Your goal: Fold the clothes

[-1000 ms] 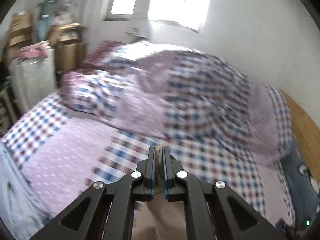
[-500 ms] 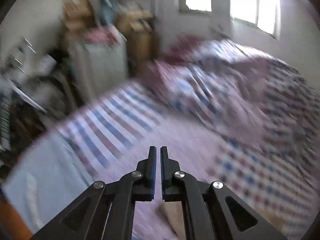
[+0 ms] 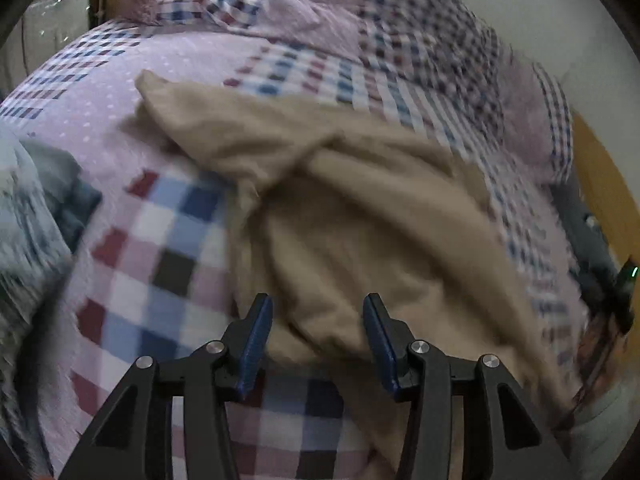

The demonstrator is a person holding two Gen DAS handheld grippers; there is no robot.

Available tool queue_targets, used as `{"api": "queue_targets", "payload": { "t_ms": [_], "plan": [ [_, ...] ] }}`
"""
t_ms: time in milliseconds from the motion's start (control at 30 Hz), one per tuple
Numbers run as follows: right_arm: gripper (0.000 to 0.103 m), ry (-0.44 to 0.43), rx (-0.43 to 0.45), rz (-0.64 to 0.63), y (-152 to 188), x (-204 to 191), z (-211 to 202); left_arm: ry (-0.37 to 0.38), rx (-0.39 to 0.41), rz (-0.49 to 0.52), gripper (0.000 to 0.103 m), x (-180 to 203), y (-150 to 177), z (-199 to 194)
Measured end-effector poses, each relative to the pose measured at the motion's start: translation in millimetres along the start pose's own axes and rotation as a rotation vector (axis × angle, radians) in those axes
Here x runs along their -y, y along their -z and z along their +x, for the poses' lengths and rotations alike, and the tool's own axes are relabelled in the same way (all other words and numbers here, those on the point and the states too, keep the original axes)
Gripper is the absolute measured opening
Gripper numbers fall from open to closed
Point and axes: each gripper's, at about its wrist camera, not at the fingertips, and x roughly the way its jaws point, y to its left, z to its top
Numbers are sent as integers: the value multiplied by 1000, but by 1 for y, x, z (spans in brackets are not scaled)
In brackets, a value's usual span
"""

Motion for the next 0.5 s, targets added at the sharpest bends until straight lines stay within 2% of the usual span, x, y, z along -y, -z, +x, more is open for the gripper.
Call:
{"api": "queue_targets", "payload": {
  "t_ms": [33, 100, 133, 167, 367, 467, 500],
  "plan": [
    [55, 1, -3, -5, 1, -2, 1, 1, 10, -1, 51, 2, 0, 2],
    [55, 5, -8, -19, 3, -5, 2, -9, 42, -23, 34, 2, -7, 4],
    [55, 8, -9, -25, 4, -6, 3, -20, 57, -40, 4, 0, -14, 5],
    [55, 12, -11, -34, 4, -7, 3, -28, 72, -57, 1, -2, -21, 5],
    [55, 26, -20, -66, 6, -12, 7, -49, 214, -110, 1, -6, -56, -16],
    [55, 16, -34, -76, 6, -14, 9, -65, 299, -166, 1, -16, -62, -39],
    [55, 9, -44, -85, 7, -16, 10, -95, 320, -199, 1, -24, -61, -44]
  ]
}}
